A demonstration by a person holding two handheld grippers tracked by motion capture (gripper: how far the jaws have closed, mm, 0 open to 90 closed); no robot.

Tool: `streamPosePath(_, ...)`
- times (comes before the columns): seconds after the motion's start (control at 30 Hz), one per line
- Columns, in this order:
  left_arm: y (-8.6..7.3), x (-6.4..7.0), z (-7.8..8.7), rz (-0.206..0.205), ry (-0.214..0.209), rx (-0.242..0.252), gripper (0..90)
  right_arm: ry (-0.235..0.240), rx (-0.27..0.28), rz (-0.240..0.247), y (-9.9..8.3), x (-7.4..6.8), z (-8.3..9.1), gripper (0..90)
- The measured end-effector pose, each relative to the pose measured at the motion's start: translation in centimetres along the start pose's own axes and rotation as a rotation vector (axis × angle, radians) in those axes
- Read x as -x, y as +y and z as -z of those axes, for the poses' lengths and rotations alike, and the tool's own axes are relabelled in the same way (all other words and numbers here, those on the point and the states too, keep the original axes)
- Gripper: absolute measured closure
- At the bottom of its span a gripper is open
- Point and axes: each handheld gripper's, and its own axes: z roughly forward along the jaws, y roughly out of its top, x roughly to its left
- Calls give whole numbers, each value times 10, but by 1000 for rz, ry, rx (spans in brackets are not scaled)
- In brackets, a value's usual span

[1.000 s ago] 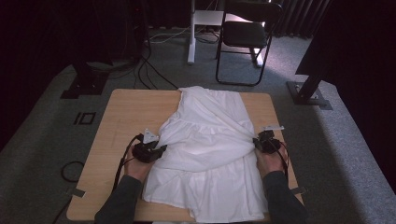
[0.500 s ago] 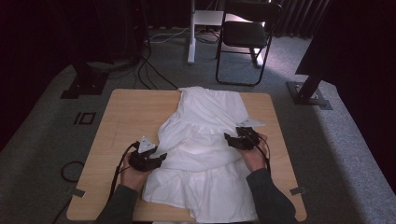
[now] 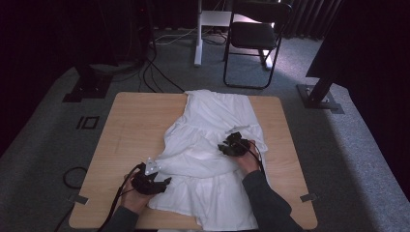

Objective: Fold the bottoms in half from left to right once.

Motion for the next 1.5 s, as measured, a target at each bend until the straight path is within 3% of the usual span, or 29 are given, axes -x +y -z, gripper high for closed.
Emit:
streamPosePath(0.07,-3,4,-2,-17,5,-7,495,2,35,6,-11,-1,13,813)
streamPosePath(0.13,-4,9,2,-42,-2,14,638,-3,80,4,-21,-2,31,843)
streamPosePath(0.17,-4,9,2,-42,-2,14,728,-3,80,4,-21,-2,31,843)
streamPosePath(0.2,-5,12,9,-59,-24,46,728,-6,101,3,-26,-2,41,848)
streamPosePath(0.23,-5,14,13,-63,-39,61,793,-11,135,4,-35,-1,60,856)
streamPosePath(0.3,-6,18,23,-65,-63,94,815,-14,169,12,-45,-2,82,855)
streamPosePath(0.37,-9,19,33,-48,-114,127,831,-27,210,9,-58,-2,104,858)
streamPosePath(0.47,-12,21,45,-33,-182,166,844,-26,257,-37,-82,2,134,864)
streamPosePath(0.57,-15,20,52,-21,-219,177,858,-63,266,-77,-116,7,162,865)
streamPosePath(0.73,-20,22,56,-16,-260,184,871,-72,255,-182,-170,15,190,864)
streamPosePath(0.83,-22,23,53,-10,-262,169,845,-40,209,-224,-195,17,188,840)
streamPosePath(0.9,-21,24,48,-8,-267,149,723,-33,154,-234,-205,17,181,719)
streamPosePath(0.97,-20,27,42,0,-267,131,608,-67,139,-254,-207,18,176,596)
streamPosePath(1.07,-21,35,31,-16,-241,86,494,-51,197,-257,-197,18,177,524)
streamPosePath(1.1,-22,38,28,-33,-221,71,464,-52,213,-240,-190,18,177,514)
streamPosePath(1.17,-24,42,26,-50,-222,61,410,-53,225,-203,-177,17,175,495)
streamPosePath(1.33,-30,50,15,-81,-164,7,348,-48,150,-165,-154,18,140,486)
streamPosePath(1.43,-31,53,13,-90,-142,17,317,-72,112,-175,-148,20,120,490)
streamPosePath(1.5,-31,53,12,-96,-114,24,331,-62,103,-182,-145,21,112,494)
